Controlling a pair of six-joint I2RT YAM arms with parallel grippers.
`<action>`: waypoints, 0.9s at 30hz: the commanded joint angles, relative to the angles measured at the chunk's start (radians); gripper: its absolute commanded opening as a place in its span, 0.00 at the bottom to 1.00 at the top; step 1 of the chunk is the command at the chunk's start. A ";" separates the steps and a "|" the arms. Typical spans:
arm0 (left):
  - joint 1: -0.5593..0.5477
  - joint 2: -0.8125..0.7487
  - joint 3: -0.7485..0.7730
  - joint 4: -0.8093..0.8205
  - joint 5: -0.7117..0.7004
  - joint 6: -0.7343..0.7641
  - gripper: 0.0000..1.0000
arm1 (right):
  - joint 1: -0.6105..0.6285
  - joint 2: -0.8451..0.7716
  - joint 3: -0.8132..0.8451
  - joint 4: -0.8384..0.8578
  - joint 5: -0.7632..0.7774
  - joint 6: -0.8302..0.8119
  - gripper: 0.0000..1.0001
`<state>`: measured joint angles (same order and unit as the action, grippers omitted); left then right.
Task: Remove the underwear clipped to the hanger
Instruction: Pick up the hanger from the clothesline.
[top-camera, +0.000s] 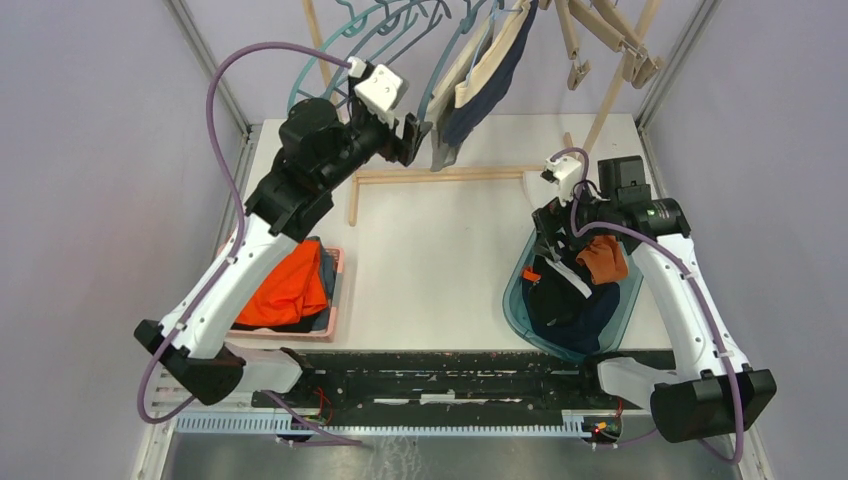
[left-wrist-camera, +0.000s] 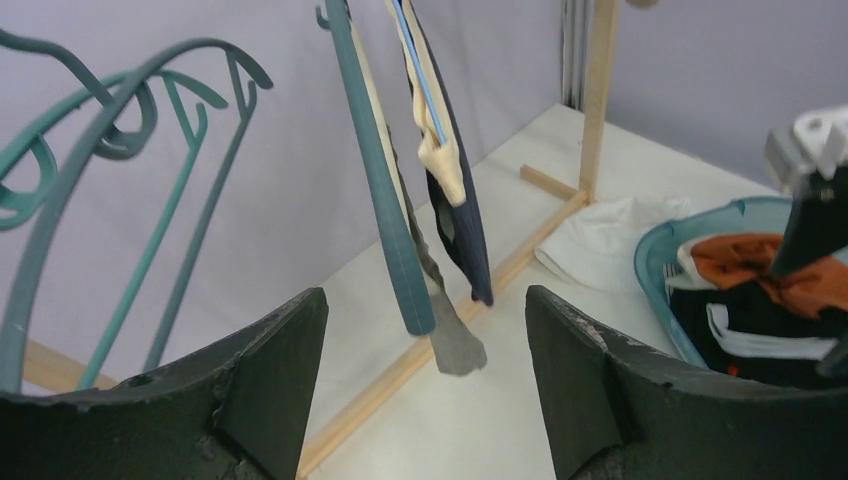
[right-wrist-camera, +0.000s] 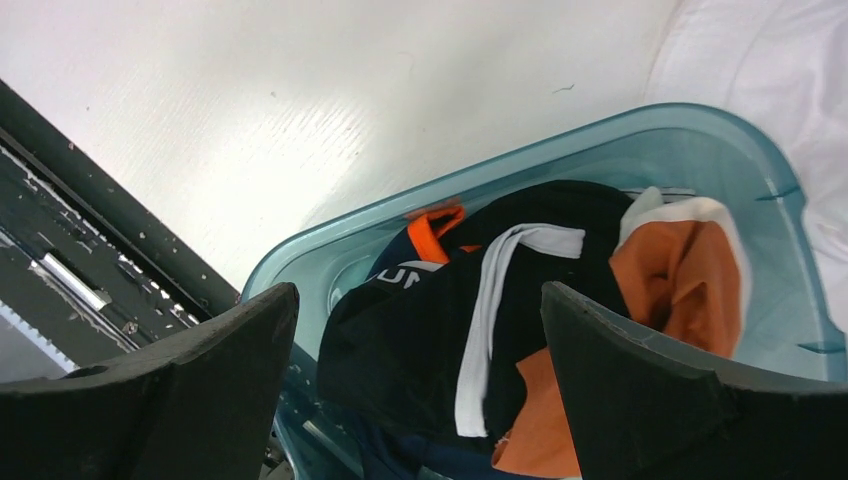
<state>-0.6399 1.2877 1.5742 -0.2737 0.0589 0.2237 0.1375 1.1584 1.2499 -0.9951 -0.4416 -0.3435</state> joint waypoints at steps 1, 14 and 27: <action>0.003 0.091 0.149 0.049 -0.047 -0.086 0.78 | 0.003 -0.016 -0.051 0.060 -0.041 0.006 1.00; 0.002 0.424 0.560 -0.072 -0.153 -0.148 0.61 | 0.004 -0.031 -0.085 0.055 -0.057 -0.017 1.00; 0.002 0.497 0.612 -0.091 -0.186 -0.119 0.46 | 0.004 -0.013 -0.089 0.053 -0.055 -0.021 1.00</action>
<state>-0.6399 1.7741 2.1384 -0.3733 -0.1040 0.1165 0.1375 1.1507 1.1625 -0.9768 -0.4747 -0.3492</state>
